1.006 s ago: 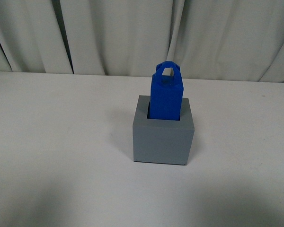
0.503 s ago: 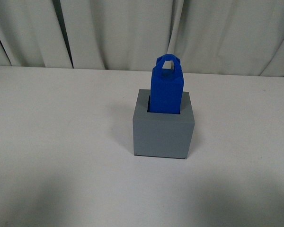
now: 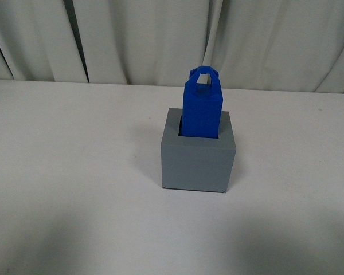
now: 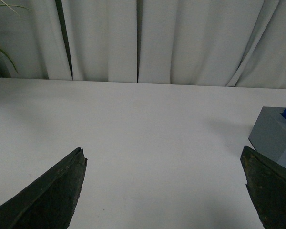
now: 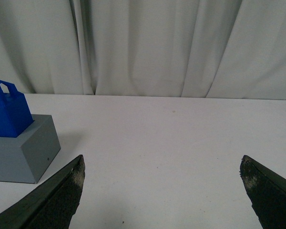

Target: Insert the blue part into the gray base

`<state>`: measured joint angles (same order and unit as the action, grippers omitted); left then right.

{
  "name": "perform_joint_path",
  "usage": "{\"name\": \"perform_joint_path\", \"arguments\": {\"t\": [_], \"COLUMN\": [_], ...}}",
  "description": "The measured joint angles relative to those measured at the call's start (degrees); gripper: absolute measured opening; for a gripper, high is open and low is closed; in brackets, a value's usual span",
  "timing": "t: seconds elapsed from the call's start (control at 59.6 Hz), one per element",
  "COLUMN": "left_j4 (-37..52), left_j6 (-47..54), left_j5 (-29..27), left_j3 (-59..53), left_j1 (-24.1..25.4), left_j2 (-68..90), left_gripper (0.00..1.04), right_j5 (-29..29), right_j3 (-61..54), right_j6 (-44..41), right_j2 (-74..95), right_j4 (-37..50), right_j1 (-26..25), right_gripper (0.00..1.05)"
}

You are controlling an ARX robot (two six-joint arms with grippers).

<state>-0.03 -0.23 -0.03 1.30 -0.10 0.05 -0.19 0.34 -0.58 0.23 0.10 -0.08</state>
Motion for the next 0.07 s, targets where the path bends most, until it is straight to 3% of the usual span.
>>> {"name": "perform_joint_path", "arguments": {"t": [0.067], "left_j4": [0.0], "left_j6": [0.0], "left_j5": [0.0], "left_j3": [0.0], "left_j1": [0.0], "left_j2": [0.0], "left_gripper": [0.98], "right_j5": [0.0], "right_j3": [0.0], "right_j6": [0.0], "right_j2": [0.0], "right_j4": [0.0], "right_j1": [0.0], "right_gripper": [0.96]}}
